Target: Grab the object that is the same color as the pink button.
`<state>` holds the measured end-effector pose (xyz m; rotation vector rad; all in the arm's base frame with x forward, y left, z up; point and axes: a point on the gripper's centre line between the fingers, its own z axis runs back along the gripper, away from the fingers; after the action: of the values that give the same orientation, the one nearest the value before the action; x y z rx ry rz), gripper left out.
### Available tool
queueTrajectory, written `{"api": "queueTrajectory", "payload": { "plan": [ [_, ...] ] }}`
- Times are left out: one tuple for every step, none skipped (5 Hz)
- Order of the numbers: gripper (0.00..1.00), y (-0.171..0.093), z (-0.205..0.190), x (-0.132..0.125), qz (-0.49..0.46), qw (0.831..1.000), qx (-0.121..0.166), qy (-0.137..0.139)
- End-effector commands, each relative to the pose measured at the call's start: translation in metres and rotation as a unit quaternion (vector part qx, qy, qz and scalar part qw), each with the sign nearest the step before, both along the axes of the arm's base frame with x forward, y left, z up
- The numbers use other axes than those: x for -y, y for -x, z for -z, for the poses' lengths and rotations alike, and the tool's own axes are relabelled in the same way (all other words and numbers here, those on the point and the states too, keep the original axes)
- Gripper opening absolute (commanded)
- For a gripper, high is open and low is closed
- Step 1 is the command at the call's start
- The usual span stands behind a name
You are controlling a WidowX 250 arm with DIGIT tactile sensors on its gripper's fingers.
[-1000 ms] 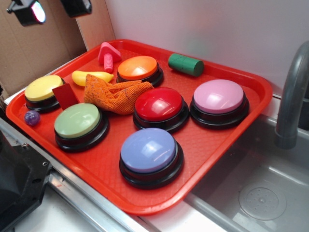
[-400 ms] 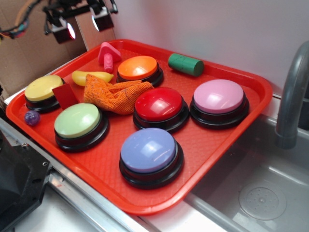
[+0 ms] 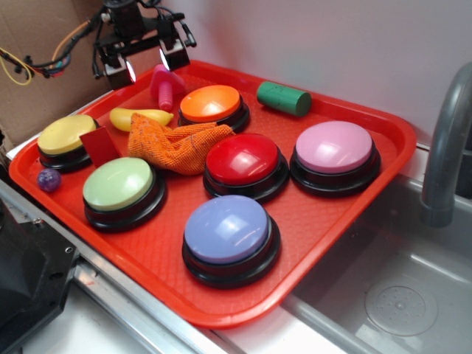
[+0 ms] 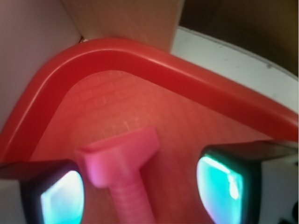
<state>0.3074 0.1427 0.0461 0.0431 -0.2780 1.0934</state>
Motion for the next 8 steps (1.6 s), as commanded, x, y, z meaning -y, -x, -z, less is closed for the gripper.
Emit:
{"api": "queueTrajectory", "payload": {
  "plan": [
    [1.0,-0.002,0.004,0.006,0.034,0.999,0.031,-0.004],
    [0.07,0.002,0.01,0.009,0.033,0.999,0.028,-0.008],
    [0.0,0.005,0.009,0.012,0.037,0.999,0.026,-0.009],
    [0.0,0.009,-0.01,0.016,0.067,0.998,0.008,-0.005],
    [0.0,0.014,-0.046,0.03,0.105,0.994,0.009,-0.035],
    [0.0,0.027,-0.081,0.046,0.188,0.982,-0.004,-0.033],
    [0.0,0.047,-0.111,0.069,0.26,0.964,-0.026,-0.037],
    [0.0,0.066,-0.132,0.088,0.317,0.947,-0.042,-0.023]
  ]
}}
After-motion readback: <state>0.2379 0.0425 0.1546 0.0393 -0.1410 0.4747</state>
